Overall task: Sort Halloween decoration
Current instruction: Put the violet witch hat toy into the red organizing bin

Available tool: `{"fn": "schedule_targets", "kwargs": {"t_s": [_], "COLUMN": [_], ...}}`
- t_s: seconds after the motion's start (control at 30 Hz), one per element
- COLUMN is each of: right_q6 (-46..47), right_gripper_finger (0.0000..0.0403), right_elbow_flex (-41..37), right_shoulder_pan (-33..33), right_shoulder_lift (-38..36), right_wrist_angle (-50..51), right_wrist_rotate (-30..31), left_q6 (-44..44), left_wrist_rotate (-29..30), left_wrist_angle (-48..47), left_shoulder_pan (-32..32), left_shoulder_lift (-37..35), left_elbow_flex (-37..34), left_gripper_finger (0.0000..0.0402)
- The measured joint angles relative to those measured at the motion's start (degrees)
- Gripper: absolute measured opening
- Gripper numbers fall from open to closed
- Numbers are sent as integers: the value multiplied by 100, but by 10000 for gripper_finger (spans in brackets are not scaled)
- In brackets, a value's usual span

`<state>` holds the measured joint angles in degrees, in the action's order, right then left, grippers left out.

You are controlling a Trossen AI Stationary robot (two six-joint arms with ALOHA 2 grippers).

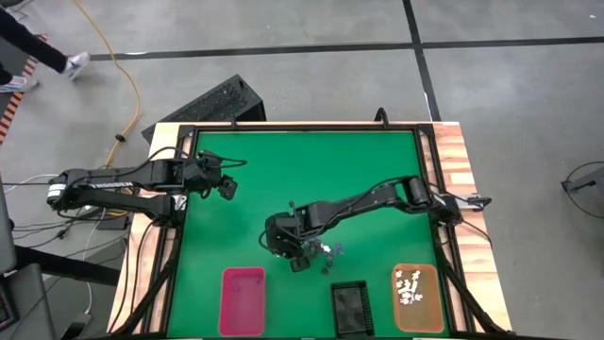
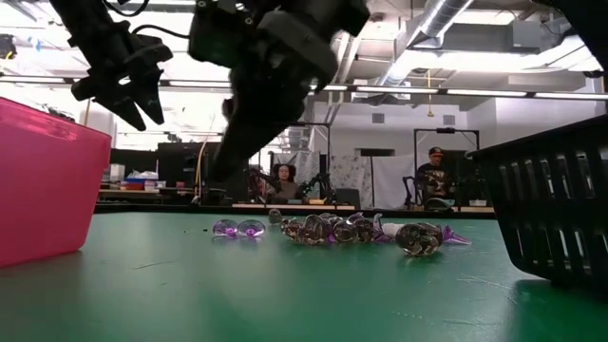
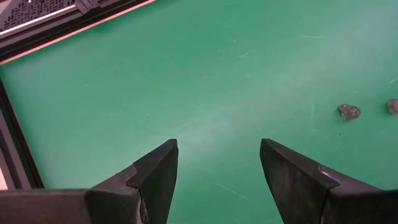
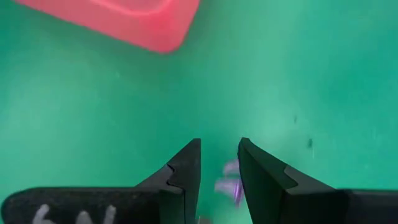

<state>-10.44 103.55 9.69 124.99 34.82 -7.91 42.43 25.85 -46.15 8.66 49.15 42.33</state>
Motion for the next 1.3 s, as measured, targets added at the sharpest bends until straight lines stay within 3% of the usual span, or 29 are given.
{"fn": "schedule_targets", "kwargs": {"t_s": [0.67,0.8,1.07,1.3], "right_q6": [-177,-165,-147,43], "right_gripper_finger": [130,104,17,15], "right_elbow_flex": [2,4,6,10], "right_shoulder_pan": [-125,-116,-111,-127], "right_shoulder_lift": [552,551,546,536], "right_wrist_angle": [-138,-123,-78,-107], "right_wrist_rotate": [27,43,38,38], "left_q6": [1,3,-75,-86], "left_wrist_rotate": [41,44,46,49], "left_wrist_angle": [-4,-5,-4,-4], "left_shoulder_pan": [1,1,1,1], "left_shoulder_lift": [0,0,0,0], "left_elbow_flex": [0,0,0,0], "left_gripper_finger": [219,219,219,219]}}
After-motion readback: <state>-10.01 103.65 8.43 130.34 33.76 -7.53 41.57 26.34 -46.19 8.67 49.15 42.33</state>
